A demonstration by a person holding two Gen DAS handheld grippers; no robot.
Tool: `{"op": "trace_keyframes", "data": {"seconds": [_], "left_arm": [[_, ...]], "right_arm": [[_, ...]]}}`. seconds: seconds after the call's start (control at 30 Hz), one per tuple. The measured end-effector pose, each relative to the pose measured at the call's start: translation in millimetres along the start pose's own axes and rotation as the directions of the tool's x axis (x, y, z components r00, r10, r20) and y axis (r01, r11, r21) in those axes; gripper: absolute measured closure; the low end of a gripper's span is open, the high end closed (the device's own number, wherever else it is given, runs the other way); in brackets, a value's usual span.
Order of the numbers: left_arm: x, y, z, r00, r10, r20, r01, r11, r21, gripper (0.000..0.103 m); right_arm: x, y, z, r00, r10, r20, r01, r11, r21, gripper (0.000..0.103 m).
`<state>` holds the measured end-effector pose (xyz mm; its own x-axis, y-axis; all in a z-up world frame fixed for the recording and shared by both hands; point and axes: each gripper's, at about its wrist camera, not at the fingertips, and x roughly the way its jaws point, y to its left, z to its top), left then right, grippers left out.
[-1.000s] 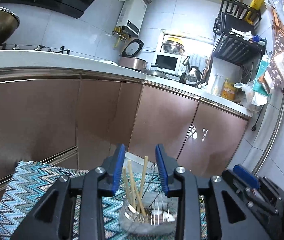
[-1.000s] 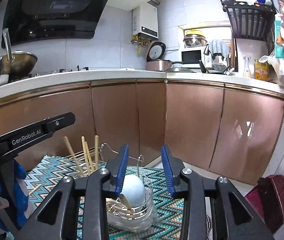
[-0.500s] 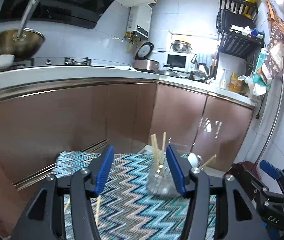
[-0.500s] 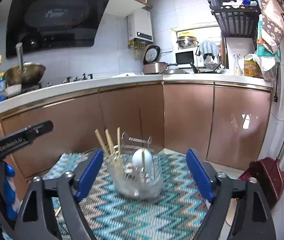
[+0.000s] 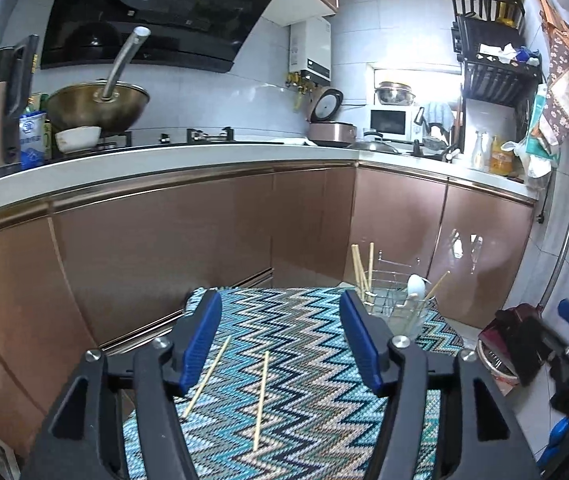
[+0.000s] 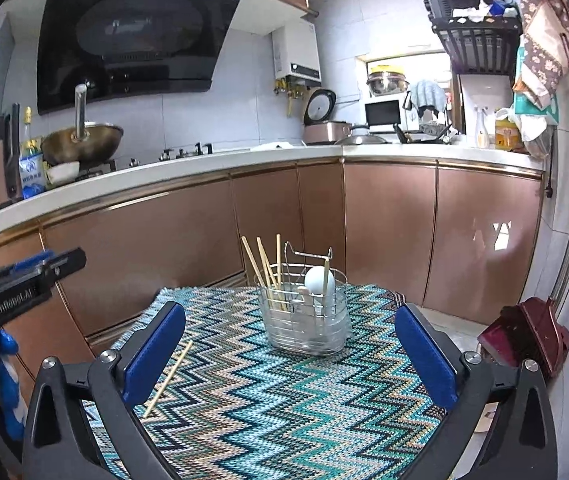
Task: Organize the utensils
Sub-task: 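Withdraw both tools back from the holder over the cloth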
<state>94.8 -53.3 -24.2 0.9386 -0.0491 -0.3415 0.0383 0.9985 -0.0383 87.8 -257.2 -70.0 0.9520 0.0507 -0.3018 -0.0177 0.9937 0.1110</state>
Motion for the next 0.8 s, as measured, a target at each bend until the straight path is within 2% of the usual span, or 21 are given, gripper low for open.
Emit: {"op": "trace_keyframes", "data": {"seconds": [0.27, 0.53, 0.67, 0.8], "left_arm": [[-37.1, 11.8, -2.2, 0.998, 0.037, 0.051, -0.037, 0.999, -0.001, 0.043], [-65.9, 14.5, -2.4, 0.993, 0.046, 0.112, -0.048, 0.999, 0.012, 0.042], [-74.5, 15.7, -3.2, 0.989, 0.056, 0.14, -0.058, 0.998, 0.012, 0.042], [-79.5, 18.3, -3.9, 0.984, 0.06, 0.166, -0.063, 0.998, 0.014, 0.042]], "right_arm": [[-38.6, 6.2, 5.3, 0.997, 0.001, 0.082, -0.002, 1.0, 0.012, 0.0], [-69.9, -4.4, 9.7, 0.98, 0.034, 0.195, -0.05, 0.996, 0.078, 0.0], [-76.6, -4.6, 9.5, 0.973, 0.066, 0.223, -0.086, 0.993, 0.08, 0.0], [-78.1, 1.3, 7.9, 0.971, 0.103, 0.216, -0.117, 0.992, 0.056, 0.0]]}}
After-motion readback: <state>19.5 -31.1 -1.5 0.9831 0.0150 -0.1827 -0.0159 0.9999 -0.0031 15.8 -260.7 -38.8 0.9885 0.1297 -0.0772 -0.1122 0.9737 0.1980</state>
